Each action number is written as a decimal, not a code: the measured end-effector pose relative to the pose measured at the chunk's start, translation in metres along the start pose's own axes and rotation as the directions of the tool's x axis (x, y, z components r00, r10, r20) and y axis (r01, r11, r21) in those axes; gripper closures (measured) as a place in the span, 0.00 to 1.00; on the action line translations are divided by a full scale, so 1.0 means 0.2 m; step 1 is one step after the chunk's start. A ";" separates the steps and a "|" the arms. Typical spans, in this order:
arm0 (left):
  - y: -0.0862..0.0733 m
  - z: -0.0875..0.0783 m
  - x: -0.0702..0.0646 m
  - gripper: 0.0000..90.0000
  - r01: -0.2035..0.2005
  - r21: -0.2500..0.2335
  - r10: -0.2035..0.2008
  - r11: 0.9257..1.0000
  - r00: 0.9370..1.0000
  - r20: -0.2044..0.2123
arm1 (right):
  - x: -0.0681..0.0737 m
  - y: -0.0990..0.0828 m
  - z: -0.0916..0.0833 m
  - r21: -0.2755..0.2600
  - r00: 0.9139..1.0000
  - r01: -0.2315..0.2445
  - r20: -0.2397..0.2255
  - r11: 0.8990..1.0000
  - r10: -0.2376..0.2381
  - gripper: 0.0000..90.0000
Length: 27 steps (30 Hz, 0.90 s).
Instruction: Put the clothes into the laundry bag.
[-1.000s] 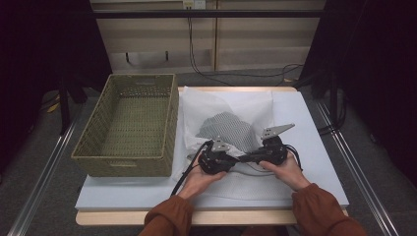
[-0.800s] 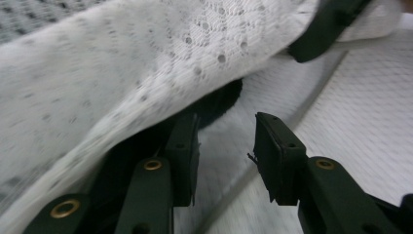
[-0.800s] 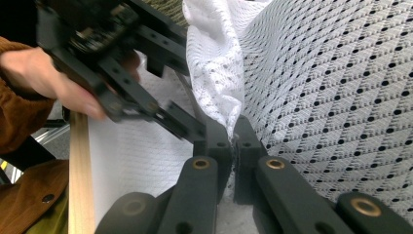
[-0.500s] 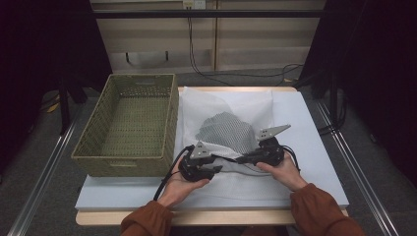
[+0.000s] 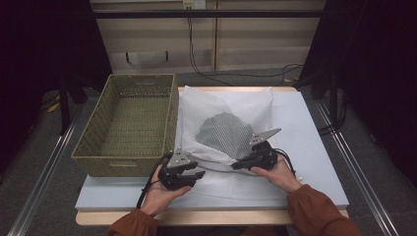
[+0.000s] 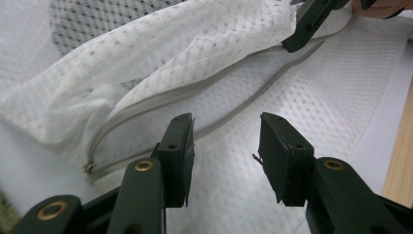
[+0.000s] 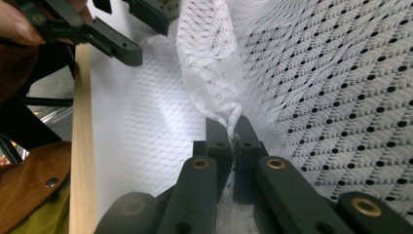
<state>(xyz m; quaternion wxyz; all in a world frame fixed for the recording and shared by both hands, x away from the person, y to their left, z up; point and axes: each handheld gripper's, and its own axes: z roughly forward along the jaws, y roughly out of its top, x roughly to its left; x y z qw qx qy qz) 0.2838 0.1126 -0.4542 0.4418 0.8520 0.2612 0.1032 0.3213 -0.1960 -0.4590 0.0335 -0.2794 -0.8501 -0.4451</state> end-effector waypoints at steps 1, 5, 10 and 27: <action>-0.01 -0.01 0.00 0.62 0.001 0.005 -0.001 1.000 1.000 -0.005 | 0.00 0.00 0.01 0.003 1.000 0.000 -0.001 1.000 0.000 0.98; -0.04 -0.06 0.01 0.61 -0.002 0.012 0.002 1.000 1.000 -0.019 | 0.00 -0.01 0.02 0.016 1.000 -0.005 -0.003 1.000 0.005 0.98; -0.12 -0.12 0.04 0.61 0.009 0.042 -0.006 0.999 0.998 -0.063 | -0.04 -0.03 0.05 0.038 1.000 -0.021 0.021 0.999 0.020 0.97; -0.20 -0.05 0.04 0.48 0.000 0.139 0.006 0.990 0.999 -0.047 | -0.05 -0.07 0.08 0.067 0.998 -0.017 0.058 0.998 0.013 0.82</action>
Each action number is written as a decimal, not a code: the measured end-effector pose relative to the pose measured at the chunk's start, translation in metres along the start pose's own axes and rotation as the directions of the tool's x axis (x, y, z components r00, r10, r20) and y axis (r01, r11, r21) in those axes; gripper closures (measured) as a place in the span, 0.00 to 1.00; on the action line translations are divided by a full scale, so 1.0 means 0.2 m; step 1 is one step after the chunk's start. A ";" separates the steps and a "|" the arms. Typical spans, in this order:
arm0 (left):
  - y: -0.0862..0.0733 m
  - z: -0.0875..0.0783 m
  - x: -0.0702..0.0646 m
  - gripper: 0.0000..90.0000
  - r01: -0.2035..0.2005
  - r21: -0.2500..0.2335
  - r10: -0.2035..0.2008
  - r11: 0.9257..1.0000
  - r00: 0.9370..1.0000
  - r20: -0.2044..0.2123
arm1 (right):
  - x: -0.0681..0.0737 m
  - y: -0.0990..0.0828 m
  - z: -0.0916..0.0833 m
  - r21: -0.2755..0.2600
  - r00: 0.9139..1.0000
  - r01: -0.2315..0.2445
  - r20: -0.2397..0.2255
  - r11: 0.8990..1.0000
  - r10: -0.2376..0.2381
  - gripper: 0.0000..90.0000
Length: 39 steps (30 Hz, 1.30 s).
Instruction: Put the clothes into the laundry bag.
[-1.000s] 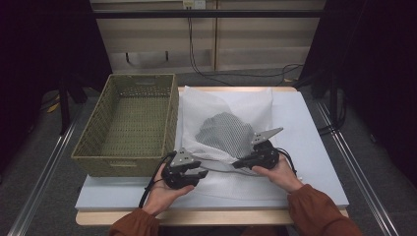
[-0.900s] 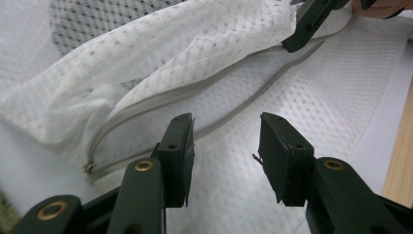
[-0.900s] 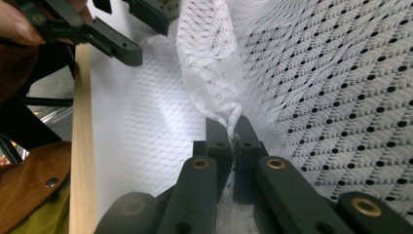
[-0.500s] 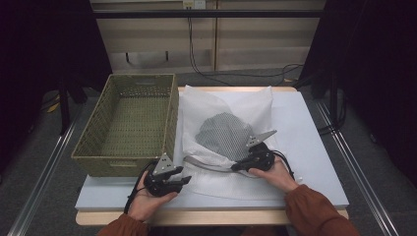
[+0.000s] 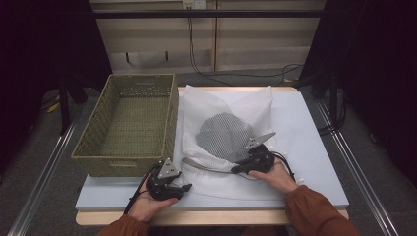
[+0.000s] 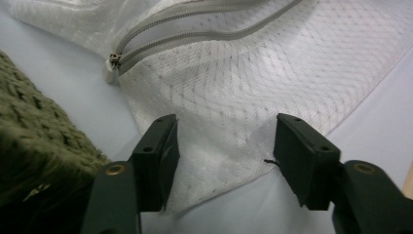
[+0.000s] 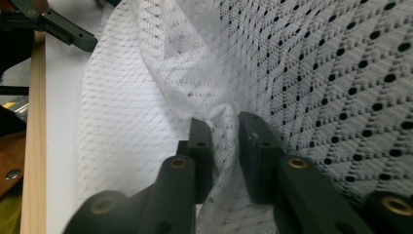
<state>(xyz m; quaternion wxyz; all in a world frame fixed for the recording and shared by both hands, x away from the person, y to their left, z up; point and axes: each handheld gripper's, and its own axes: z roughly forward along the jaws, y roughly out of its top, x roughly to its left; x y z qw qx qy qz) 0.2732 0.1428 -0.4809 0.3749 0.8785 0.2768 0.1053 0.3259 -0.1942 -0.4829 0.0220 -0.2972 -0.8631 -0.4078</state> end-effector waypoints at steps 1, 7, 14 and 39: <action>0.00 0.00 0.00 0.54 -0.001 -0.003 0.001 1.000 1.000 0.005 | 0.00 0.00 0.00 -0.002 1.000 0.000 0.002 1.000 0.000 0.81; 0.02 0.02 0.04 0.88 0.003 -0.006 -0.003 1.000 0.999 0.037 | 0.02 0.01 -0.02 -0.015 1.000 0.001 0.017 1.000 -0.001 0.72; 0.04 0.02 0.03 1.00 0.011 0.018 -0.011 1.000 0.999 0.049 | 0.03 0.01 -0.08 -0.045 1.000 -0.001 0.018 0.999 0.002 0.68; -0.03 -0.12 -0.07 0.96 0.061 0.025 -0.064 0.998 0.991 0.116 | 0.00 -0.20 -0.44 -0.188 0.976 -0.087 0.180 0.978 0.122 0.72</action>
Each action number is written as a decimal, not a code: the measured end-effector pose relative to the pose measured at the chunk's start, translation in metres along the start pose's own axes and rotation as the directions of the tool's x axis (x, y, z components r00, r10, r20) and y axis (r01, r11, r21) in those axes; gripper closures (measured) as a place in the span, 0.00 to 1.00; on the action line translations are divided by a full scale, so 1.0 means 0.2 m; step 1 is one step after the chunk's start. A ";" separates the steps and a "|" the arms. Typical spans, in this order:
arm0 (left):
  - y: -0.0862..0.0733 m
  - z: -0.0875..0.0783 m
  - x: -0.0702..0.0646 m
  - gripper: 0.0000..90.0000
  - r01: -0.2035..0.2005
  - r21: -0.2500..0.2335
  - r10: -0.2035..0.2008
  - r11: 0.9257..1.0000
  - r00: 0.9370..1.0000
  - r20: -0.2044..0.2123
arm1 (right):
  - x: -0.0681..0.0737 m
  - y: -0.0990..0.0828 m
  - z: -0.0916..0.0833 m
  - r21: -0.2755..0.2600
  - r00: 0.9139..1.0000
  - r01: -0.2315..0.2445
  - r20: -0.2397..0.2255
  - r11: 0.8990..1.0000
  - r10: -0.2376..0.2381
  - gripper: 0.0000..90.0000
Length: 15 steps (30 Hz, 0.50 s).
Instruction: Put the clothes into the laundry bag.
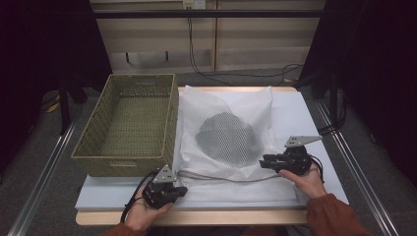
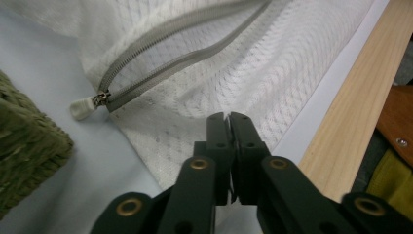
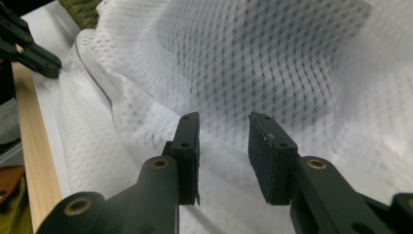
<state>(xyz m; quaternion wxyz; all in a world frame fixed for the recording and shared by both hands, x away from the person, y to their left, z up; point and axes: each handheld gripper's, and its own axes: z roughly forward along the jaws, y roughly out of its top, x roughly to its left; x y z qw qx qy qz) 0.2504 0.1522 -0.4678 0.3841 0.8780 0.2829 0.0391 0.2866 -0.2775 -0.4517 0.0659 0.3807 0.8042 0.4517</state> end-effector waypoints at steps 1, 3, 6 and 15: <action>0.00 -0.01 0.01 0.91 -0.003 -0.016 0.003 1.000 1.000 -0.001 | 0.00 -0.02 -0.01 -0.004 1.000 0.001 0.017 1.000 -0.001 0.72; -0.01 -0.03 0.02 0.76 0.003 -0.027 -0.003 1.000 1.000 -0.009 | -0.01 -0.06 -0.06 -0.014 0.999 -0.011 0.048 1.000 0.012 0.69; -0.04 -0.09 0.06 0.75 0.018 -0.067 -0.018 0.998 1.000 -0.013 | -0.03 -0.11 -0.12 -0.028 0.997 -0.039 0.069 0.999 0.041 0.68; -0.04 -0.03 0.09 0.62 -0.003 -0.009 0.002 1.000 0.997 -0.081 | -0.08 -0.20 -0.17 -0.010 0.988 -0.072 0.138 0.997 0.073 0.62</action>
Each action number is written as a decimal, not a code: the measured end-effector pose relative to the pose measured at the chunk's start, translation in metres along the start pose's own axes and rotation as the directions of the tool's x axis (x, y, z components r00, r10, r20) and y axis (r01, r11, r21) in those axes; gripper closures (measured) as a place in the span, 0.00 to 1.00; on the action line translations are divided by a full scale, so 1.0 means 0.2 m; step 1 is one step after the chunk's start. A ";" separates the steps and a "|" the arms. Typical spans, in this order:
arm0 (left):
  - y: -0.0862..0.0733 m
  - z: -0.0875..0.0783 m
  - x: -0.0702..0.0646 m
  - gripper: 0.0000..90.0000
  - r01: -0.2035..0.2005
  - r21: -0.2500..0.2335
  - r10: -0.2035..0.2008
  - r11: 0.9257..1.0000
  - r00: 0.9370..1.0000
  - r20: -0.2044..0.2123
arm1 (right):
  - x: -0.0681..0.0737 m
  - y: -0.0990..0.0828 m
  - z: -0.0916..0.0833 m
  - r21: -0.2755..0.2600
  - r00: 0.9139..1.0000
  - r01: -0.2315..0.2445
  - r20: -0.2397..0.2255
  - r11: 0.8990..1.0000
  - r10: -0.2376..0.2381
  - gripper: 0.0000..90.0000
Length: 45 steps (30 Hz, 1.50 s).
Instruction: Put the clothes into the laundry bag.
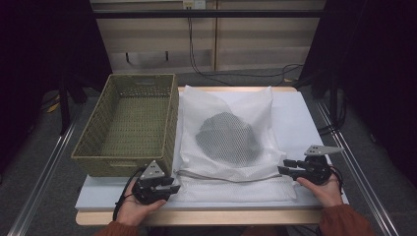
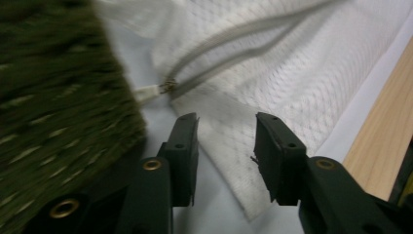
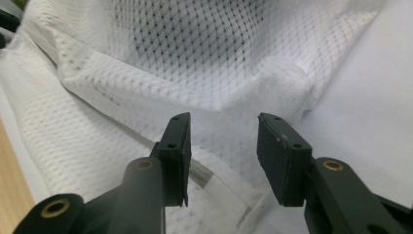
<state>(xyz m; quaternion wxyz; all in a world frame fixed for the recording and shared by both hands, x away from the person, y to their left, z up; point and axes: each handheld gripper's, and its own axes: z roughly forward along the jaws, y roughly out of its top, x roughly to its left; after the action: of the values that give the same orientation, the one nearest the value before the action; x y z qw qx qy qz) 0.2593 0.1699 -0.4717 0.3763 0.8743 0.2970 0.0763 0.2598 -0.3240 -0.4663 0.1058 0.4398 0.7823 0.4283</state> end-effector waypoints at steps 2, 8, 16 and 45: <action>0.01 0.04 -0.04 0.59 -0.074 0.025 0.075 0.997 0.997 -0.037 | 0.00 0.00 0.01 0.016 1.000 0.012 0.014 1.000 -0.012 0.62; 0.02 0.07 0.00 0.58 -0.026 0.006 0.026 1.000 0.999 -0.042 | 0.00 -0.01 0.03 0.029 1.000 0.029 0.010 0.999 -0.029 0.61; 0.02 0.06 0.03 0.94 0.004 -0.001 -0.004 1.000 1.000 -0.017 | -0.02 -0.02 0.03 0.042 1.000 0.010 0.017 0.999 -0.011 0.60; -0.03 -0.03 -0.02 0.99 0.022 0.052 -0.023 0.998 1.000 0.009 | 0.07 -0.04 0.07 0.114 0.998 0.060 0.004 0.992 -0.061 0.81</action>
<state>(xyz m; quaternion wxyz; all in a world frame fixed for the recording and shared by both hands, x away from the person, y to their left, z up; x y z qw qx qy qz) 0.2501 0.1742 -0.4723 0.3557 0.8807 0.3069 0.0598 0.2541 -0.3078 -0.4781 0.0967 0.4227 0.8180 0.3778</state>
